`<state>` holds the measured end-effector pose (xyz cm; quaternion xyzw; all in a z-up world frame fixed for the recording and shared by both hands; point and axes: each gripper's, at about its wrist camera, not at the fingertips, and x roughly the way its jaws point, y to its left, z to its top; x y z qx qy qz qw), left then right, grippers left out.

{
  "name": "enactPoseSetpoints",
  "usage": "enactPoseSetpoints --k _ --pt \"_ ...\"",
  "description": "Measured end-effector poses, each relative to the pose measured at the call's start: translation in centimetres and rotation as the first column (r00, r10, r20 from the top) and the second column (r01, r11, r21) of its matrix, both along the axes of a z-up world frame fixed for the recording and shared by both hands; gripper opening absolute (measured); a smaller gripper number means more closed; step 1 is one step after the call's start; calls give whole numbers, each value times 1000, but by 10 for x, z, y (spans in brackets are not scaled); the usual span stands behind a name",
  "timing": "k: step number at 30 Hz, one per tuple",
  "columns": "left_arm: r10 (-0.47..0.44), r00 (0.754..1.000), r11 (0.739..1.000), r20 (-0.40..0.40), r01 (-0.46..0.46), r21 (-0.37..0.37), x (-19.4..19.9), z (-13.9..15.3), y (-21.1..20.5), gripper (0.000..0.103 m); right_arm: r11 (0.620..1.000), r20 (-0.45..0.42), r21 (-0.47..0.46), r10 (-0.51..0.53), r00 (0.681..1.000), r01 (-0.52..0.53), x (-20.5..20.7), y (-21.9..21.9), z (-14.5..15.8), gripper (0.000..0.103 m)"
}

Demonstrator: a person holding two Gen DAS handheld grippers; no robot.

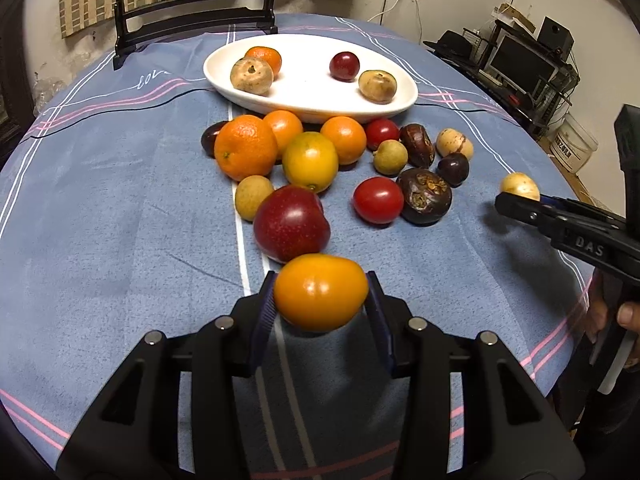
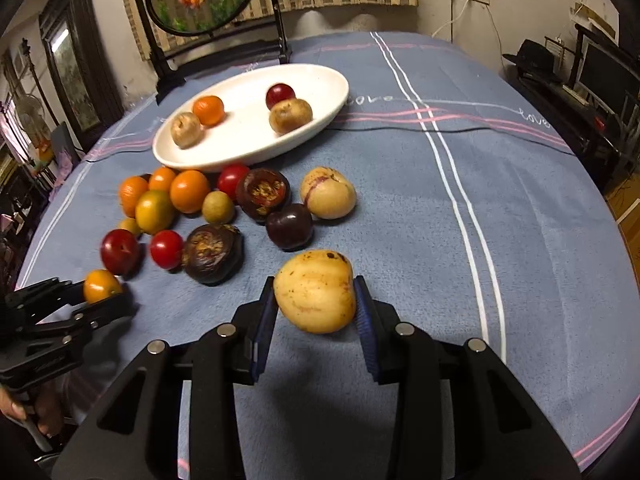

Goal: Organize fruits
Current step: 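Grasp a yellow-orange fruit with the left tool while the right tool grasps a pale yellow fruit, then place both held fruits onto the white plate and open both tools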

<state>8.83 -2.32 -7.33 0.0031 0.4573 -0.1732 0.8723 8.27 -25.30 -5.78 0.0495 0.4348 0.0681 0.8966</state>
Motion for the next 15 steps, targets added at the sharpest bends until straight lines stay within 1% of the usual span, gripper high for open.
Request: enactPoseSetpoints --k 9,12,15 --pt "-9 999 1000 31 9 -7 -5 21 3 44 999 34 22 48 998 -49 -9 13 13 38" --pt "-20 998 1000 60 19 5 -1 34 2 44 997 58 30 63 996 -65 -9 16 22 38" --pt "-26 996 1000 85 24 14 11 49 1 44 996 84 32 78 993 -81 -5 20 31 38"
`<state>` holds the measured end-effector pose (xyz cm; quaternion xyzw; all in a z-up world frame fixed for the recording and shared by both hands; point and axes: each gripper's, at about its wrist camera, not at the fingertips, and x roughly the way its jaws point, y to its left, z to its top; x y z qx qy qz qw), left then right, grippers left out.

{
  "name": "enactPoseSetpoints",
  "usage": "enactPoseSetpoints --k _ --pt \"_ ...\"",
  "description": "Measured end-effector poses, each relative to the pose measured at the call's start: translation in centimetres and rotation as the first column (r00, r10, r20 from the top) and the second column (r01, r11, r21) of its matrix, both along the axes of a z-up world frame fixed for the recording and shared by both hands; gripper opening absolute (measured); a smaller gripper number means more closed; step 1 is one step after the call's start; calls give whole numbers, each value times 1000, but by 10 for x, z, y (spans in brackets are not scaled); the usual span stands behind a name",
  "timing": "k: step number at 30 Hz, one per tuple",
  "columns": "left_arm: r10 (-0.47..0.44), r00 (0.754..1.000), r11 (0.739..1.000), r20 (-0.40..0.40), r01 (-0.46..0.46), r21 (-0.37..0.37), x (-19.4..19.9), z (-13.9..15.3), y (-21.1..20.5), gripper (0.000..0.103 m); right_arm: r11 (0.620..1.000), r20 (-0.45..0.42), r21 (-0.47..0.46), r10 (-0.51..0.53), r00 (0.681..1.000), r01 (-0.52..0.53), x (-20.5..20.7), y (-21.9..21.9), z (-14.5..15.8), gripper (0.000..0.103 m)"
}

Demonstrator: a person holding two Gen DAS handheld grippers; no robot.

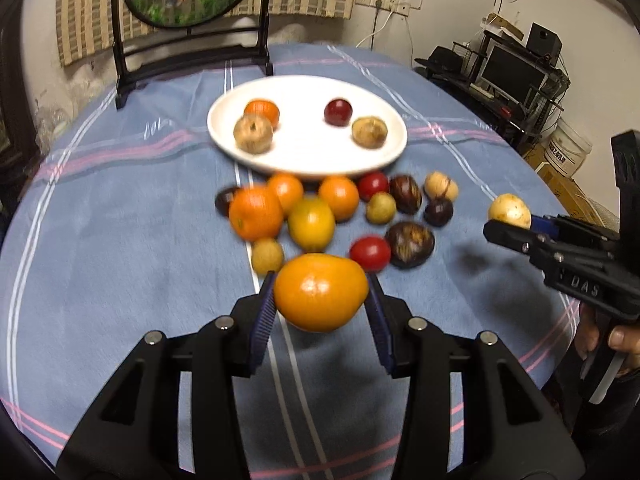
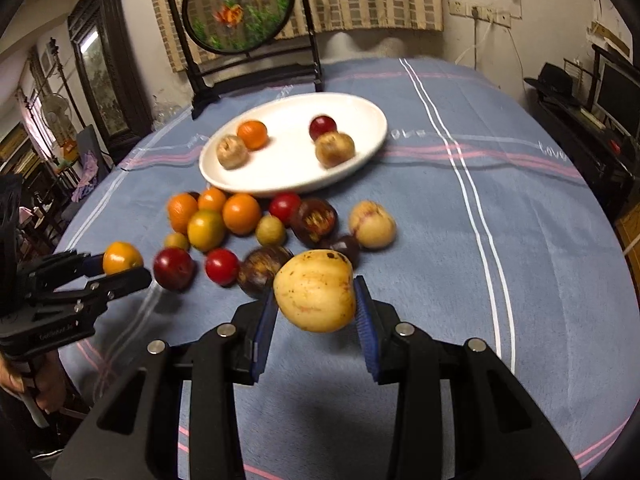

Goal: Organize fruits
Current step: 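Place both held fruits onto the white plate and open both tools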

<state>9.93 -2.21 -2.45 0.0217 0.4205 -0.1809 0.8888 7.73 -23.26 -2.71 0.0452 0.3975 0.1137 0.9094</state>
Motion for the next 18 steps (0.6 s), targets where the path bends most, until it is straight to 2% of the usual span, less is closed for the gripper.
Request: enactPoseSetpoints --k 4,11,18 --pt "17 999 1000 34 -18 24 22 14 -3 44 1000 17 -7 20 1000 -20 14 8 9 38" --pt "28 999 999 47 -30 42 69 26 -16 44 995 49 -57 82 995 -79 53 32 22 38" --pt "55 998 998 7 -55 33 126 25 -31 44 987 10 -83 137 990 -136 104 59 15 38"
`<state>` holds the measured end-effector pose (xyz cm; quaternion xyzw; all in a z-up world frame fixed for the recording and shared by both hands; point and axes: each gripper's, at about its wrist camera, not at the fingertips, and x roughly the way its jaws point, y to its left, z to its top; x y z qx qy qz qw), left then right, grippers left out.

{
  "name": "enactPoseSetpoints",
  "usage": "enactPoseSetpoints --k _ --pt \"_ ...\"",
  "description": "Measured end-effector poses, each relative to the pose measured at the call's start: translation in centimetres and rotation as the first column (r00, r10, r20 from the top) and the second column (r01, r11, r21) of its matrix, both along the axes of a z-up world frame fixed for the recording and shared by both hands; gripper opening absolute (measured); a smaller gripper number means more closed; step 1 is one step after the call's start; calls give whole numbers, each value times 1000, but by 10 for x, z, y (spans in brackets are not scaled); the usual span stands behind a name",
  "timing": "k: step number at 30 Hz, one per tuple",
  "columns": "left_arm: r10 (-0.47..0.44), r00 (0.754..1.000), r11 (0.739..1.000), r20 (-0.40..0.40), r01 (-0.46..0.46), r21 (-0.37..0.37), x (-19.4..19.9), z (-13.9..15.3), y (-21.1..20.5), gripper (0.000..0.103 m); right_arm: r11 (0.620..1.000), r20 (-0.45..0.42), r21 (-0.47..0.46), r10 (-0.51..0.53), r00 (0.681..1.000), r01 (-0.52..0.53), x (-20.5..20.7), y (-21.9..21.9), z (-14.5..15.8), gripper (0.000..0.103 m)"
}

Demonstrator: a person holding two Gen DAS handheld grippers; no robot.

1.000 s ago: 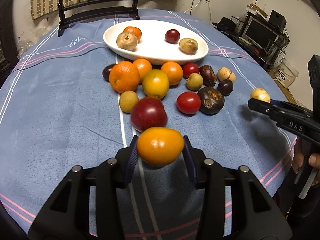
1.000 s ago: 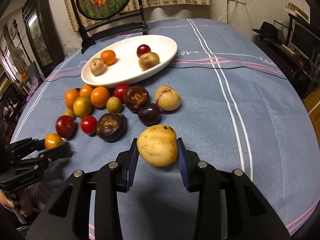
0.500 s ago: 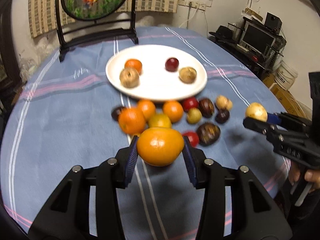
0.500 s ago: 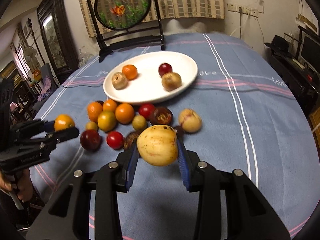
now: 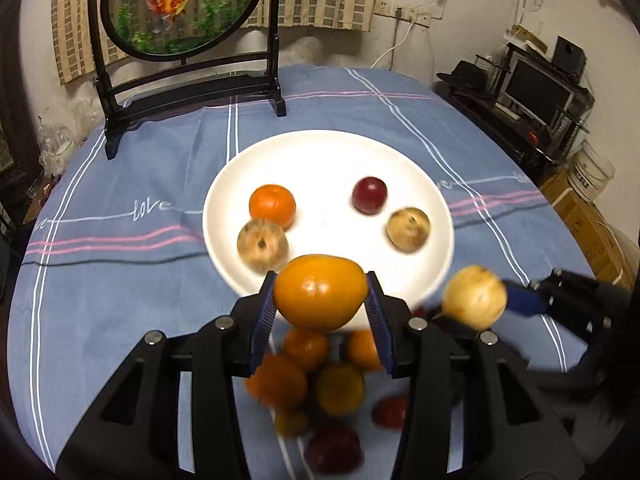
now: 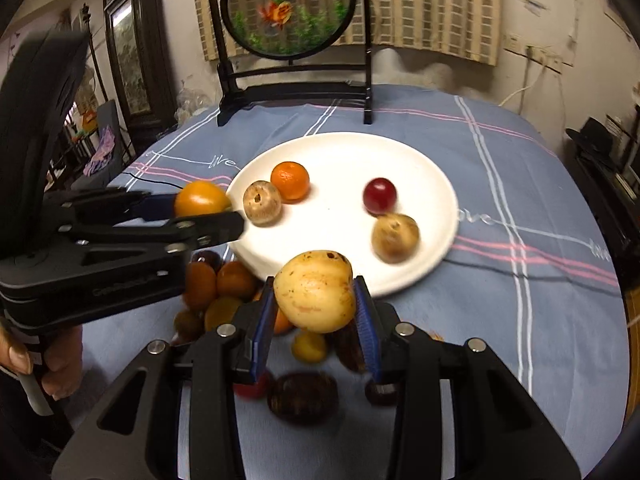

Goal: Organize fruits
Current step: 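Place both held fruits onto the white plate and open both tools, then withdraw both tools from the plate toward the fruit cluster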

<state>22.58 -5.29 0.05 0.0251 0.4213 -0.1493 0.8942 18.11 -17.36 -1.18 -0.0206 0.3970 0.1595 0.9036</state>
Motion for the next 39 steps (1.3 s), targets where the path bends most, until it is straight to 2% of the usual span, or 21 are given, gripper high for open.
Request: enactPoseSetpoints --k 7,15,16,17,18,19,25,31,35,39 --pt "13 998 1000 -62 -12 5 47 -22 -14 44 1000 -55 -9 -24 998 23 38 1 -17 38" --pt "31 991 999 -134 -30 9 77 -43 -25 45 997 -121 -5 -78 990 79 60 -8 -39 40" --pt "35 990 999 -137 -34 11 79 -44 -25 45 996 -123 11 -85 989 87 60 -12 -39 45" --pt "35 990 999 -134 -34 12 79 -44 -26 47 996 -123 20 -88 988 91 61 -14 -38 56" --pt "33 992 999 -125 -32 10 77 -42 -26 54 993 -110 40 -102 989 107 59 -18 -35 63" --pt "35 993 999 -110 -34 13 75 -39 -26 61 991 -89 60 -113 990 119 56 -21 -32 65" --pt "56 998 998 5 -56 43 49 -10 -16 78 989 -79 66 -125 989 130 43 -29 -23 65" --pt "71 993 995 96 -77 63 7 8 3 89 984 -70 87 -151 986 157 11 -46 -14 65" --pt "84 992 992 90 -92 85 -17 4 14 90 976 -53 108 -186 981 191 -16 -59 -10 65" --pt "100 991 990 84 -108 93 -44 -4 24 90 974 -34 87 -205 978 207 -39 -62 -9 65"
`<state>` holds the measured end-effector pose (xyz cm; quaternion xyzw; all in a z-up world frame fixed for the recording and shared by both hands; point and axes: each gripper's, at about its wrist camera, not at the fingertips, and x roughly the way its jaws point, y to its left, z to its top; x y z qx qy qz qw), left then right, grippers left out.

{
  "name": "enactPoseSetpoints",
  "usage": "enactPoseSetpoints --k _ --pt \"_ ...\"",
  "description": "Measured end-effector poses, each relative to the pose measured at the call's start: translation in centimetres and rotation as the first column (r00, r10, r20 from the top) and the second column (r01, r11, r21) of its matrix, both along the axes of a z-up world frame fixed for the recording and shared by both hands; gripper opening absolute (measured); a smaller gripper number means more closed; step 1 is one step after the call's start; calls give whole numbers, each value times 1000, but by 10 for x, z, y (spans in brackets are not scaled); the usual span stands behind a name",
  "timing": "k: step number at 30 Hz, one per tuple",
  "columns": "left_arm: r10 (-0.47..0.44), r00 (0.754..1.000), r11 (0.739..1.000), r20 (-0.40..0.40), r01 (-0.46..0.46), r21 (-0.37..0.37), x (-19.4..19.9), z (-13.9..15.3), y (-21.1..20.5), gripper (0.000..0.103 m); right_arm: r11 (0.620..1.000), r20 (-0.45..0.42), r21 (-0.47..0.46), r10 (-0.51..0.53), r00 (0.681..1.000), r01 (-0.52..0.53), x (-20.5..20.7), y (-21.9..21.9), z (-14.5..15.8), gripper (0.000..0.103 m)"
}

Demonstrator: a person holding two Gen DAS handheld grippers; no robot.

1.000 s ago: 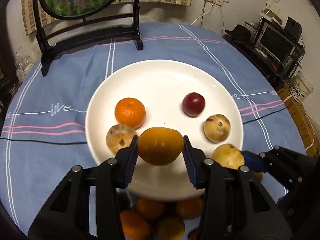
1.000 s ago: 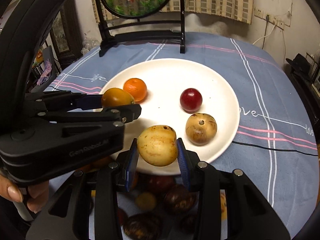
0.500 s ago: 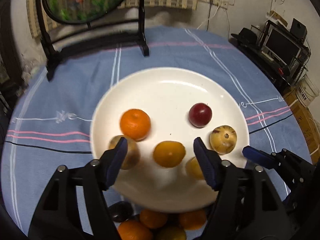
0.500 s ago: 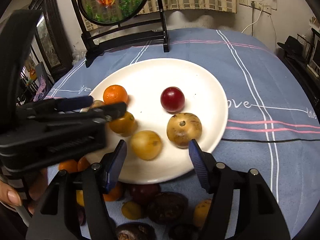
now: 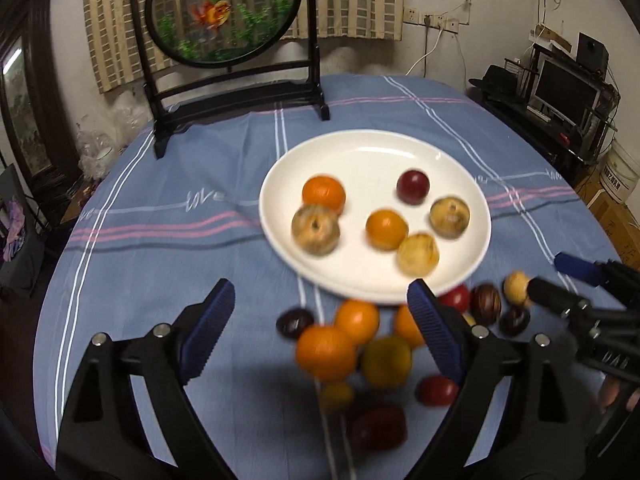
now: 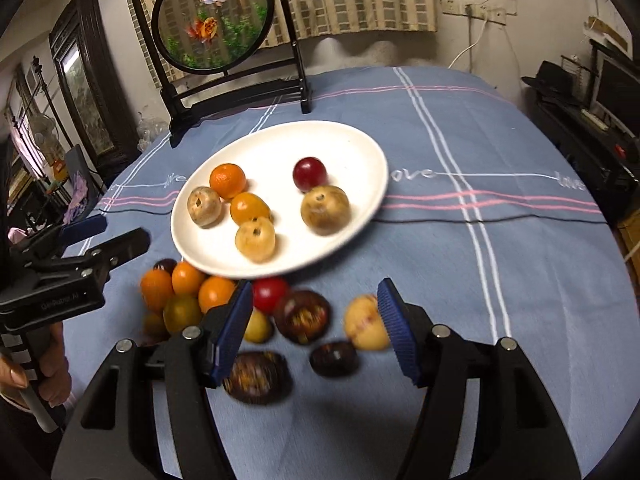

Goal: Organize fruits
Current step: 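Withdraw both tools from the plate toward the fruit cluster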

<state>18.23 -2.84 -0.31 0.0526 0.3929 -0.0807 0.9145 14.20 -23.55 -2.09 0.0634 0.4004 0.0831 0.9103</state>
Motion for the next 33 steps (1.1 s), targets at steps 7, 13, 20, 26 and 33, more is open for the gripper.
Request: enactPoseSetpoints --k 7,13,20,26,33 --pt "24 1000 1000 -11 -24 -17 -37 -10 14 92 999 -3 9 -31 1000 31 -34 -6 -10 65" --pt "34 999 999 -18 -34 -6 -60 -20 19 93 999 -24 3 -36 999 36 -53 -3 -23 65" --pt "38 997 999 -62 -39 -28 -74 -35 22 93 1000 -26 -13 0 1000 0 -67 7 -35 65" --pt "31 996 999 -87 -33 -28 -78 -45 18 93 1000 -57 -17 24 998 -25 -70 12 -48 65" --pt "16 994 1000 -112 -18 -13 -75 -56 8 93 1000 -61 -9 24 998 -25 -70 11 -50 65"
